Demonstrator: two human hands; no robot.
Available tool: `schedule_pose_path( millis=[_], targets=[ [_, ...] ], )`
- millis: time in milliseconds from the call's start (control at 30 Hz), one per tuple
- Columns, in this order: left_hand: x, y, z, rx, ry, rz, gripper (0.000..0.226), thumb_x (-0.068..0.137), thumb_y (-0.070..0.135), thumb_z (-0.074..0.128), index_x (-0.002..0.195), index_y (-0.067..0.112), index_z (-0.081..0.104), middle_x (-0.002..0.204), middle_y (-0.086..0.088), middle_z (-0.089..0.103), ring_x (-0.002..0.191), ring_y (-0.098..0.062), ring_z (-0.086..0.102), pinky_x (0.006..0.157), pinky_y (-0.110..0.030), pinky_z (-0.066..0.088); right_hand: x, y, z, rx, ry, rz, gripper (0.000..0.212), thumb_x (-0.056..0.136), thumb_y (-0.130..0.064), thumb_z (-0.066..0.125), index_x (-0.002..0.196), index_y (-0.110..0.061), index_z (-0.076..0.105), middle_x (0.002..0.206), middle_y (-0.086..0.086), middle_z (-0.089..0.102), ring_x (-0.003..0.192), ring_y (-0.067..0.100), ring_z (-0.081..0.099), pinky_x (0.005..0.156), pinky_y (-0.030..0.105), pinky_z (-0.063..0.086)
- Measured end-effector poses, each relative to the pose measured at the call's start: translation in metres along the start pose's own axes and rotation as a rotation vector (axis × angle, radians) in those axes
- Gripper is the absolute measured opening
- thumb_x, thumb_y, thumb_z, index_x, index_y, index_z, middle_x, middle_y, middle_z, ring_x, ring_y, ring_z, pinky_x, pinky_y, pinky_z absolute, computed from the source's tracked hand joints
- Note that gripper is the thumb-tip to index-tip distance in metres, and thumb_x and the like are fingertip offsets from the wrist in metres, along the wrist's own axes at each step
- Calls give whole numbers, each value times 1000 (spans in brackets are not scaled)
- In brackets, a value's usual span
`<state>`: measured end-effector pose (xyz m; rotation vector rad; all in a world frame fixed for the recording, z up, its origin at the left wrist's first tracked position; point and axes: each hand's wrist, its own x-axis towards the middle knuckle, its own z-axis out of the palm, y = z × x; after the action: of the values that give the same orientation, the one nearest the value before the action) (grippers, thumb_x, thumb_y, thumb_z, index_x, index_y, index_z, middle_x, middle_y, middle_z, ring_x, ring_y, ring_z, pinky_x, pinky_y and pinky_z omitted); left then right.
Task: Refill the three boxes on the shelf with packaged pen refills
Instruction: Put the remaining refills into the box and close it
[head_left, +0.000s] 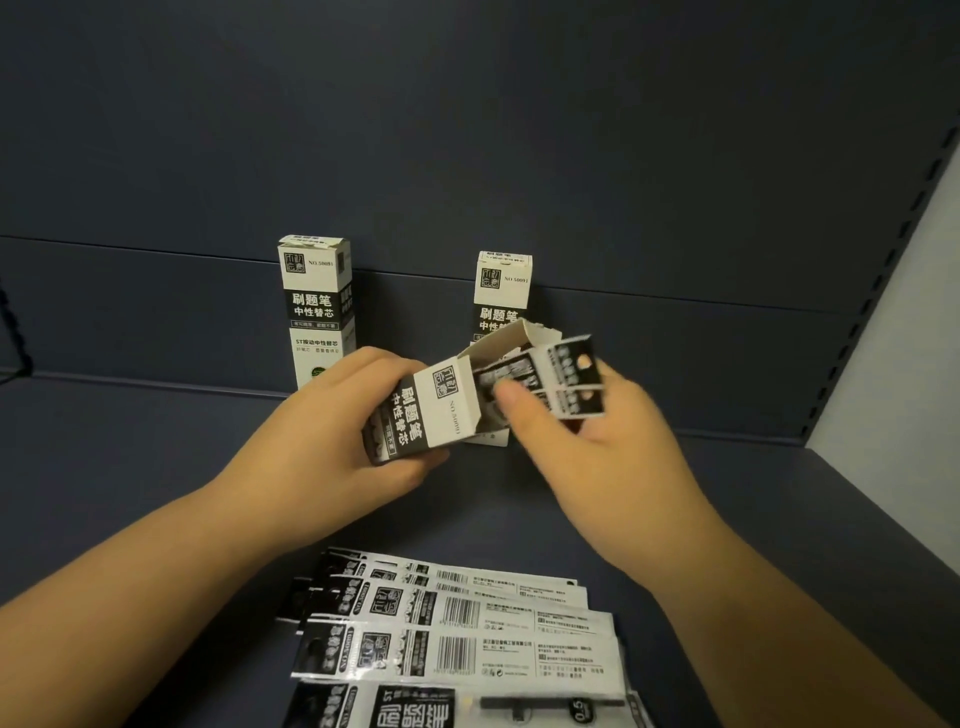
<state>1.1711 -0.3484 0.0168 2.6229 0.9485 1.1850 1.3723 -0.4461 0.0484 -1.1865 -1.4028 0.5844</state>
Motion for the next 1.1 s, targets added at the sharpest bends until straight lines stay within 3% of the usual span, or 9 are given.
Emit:
schedule_pose_path(
  millis=[100, 233, 400, 567, 633, 733, 800, 933, 1100],
  targets=[
    [0, 1, 0, -6, 7, -4, 49, 75, 53, 73, 119, 41, 56, 112, 25, 56, 105, -1, 58, 83, -32, 53, 1, 0, -1, 8, 18, -26, 16, 94, -26, 68, 109, -24, 73, 95, -12, 77, 86, -5, 71, 67, 6, 49],
    [0, 0, 1, 2, 10, 4, 49, 74, 61, 67, 119, 45, 54, 113, 26, 55, 106, -2, 58, 83, -30, 52, 5, 0, -6, 42, 101, -173, 9, 91, -16, 72, 95, -24, 74, 90, -8, 77, 86, 7, 74, 72, 20, 57],
    [1, 1, 2, -17, 1, 3, 49, 76, 52, 73, 120, 40, 57, 111, 24, 55, 104, -1, 59, 83, -32, 52, 4, 6, -2, -115, -59, -154, 18, 88, -14, 75, 104, -24, 77, 96, -10, 77, 91, 5, 72, 83, 25, 59],
    [1, 0, 0, -20, 18, -19, 49, 75, 51, 74, 119, 42, 55, 111, 27, 55, 106, 2, 56, 84, -25, 50, 6, 5, -8, -49, 67, -217, 14, 90, -15, 75, 98, -27, 75, 82, 10, 70, 73, 35, 61, 68, 36, 57],
    [1, 1, 0, -16, 7, -13, 48, 75, 48, 75, 119, 41, 56, 110, 26, 55, 105, 1, 57, 83, -26, 51, 7, 6, -6, -78, 44, -216, 13, 88, -14, 76, 91, -27, 76, 77, 9, 70, 63, 28, 59, 62, 34, 56],
    [1, 2, 2, -6, -13, 5, 49, 76, 45, 77, 120, 38, 58, 109, 24, 55, 103, -1, 58, 83, -30, 52, 3, 6, 0, -166, -44, -205, 20, 88, -9, 75, 83, -28, 73, 57, -21, 63, 53, -1, 55, 58, 11, 44],
    [1, 1, 2, -13, -4, 2, 49, 76, 47, 76, 120, 39, 57, 109, 25, 55, 103, -1, 58, 82, -29, 51, 2, 5, 0, -198, -1, -251, 17, 88, -15, 76, 90, -32, 74, 60, -26, 61, 52, 2, 52, 58, 11, 43],
    [1, 1, 0, -26, 4, -6, 49, 75, 50, 74, 120, 39, 57, 109, 26, 55, 103, 1, 58, 82, -27, 51, 5, 7, -6, -195, 86, -263, 12, 86, -21, 78, 89, -32, 77, 65, -7, 64, 53, 8, 47, 55, 16, 44],
    [2, 3, 1, -8, -31, 12, 49, 76, 50, 74, 121, 37, 58, 108, 22, 56, 102, -1, 58, 82, -28, 51, 5, 6, -2, -266, -50, -255, 20, 87, -8, 76, 88, -27, 79, 68, -28, 62, 57, -1, 54, 59, 8, 41]
  ],
)
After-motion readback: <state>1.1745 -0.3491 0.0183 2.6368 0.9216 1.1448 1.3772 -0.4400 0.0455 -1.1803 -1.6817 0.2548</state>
